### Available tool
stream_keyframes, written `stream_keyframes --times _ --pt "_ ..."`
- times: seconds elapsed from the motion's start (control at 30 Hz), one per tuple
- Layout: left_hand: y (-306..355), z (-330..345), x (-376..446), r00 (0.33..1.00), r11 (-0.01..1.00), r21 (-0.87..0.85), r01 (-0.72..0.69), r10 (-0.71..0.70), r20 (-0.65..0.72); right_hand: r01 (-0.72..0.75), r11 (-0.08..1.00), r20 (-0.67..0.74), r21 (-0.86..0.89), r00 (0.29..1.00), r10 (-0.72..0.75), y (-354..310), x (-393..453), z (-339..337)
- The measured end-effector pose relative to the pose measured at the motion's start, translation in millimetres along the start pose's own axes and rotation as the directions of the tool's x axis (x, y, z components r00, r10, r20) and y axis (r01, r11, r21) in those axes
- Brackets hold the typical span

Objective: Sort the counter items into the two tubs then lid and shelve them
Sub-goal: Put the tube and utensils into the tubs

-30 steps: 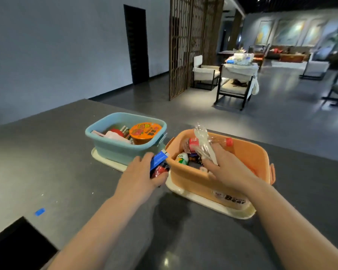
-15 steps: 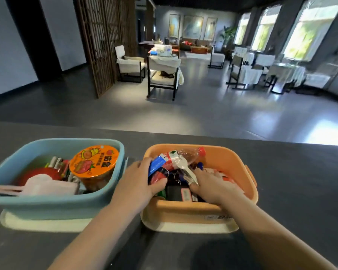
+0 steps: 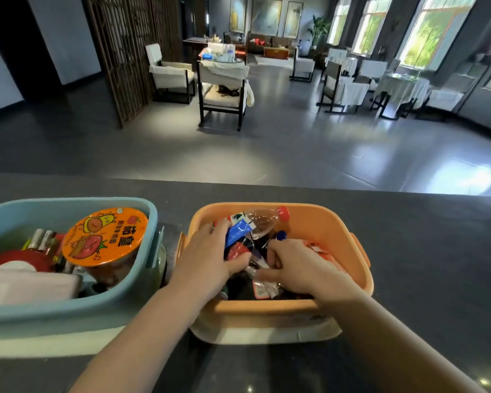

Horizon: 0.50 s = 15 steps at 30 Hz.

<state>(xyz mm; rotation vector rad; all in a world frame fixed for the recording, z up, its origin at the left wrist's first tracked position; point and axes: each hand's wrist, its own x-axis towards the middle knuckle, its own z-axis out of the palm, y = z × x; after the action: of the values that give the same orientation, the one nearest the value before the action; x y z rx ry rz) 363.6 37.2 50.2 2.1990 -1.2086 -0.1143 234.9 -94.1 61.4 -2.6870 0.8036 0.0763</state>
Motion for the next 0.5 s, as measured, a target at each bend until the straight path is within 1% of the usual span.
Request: stream_keyframes --times 0.1,0.17,0.23,0.33,0.4,0.5 --pt "5 0 4 0.997 0.999 -0.004 -0.034 0.034 0.075 0.014 0.994 -0.023 0.11 1.0 -0.011 11 -5 -2" --pt "11 3 9 0.981 0.996 -0.006 -0.091 0.091 0.17 0.023 0.978 -0.077 0.209 0.997 -0.007 19 -9 -4" --pt "17 7 14 0.946 0.992 -0.036 -0.118 0.123 0.3 -0.004 0.955 -0.162 0.297 0.985 0.054 29 -13 -5" --pt "23 14 19 0.886 0.989 -0.028 -0.147 0.144 0.441 -0.03 0.937 -0.275 0.347 0.952 0.133 39 -20 -5" --pt "23 18 20 0.86 0.988 -0.021 -0.153 0.144 0.489 -0.031 0.926 -0.298 0.377 0.942 0.153 42 -23 -4" --pt "19 20 19 0.841 0.989 -0.008 -0.151 0.132 0.525 -0.032 0.914 -0.308 0.404 0.936 0.169 44 -24 -4"
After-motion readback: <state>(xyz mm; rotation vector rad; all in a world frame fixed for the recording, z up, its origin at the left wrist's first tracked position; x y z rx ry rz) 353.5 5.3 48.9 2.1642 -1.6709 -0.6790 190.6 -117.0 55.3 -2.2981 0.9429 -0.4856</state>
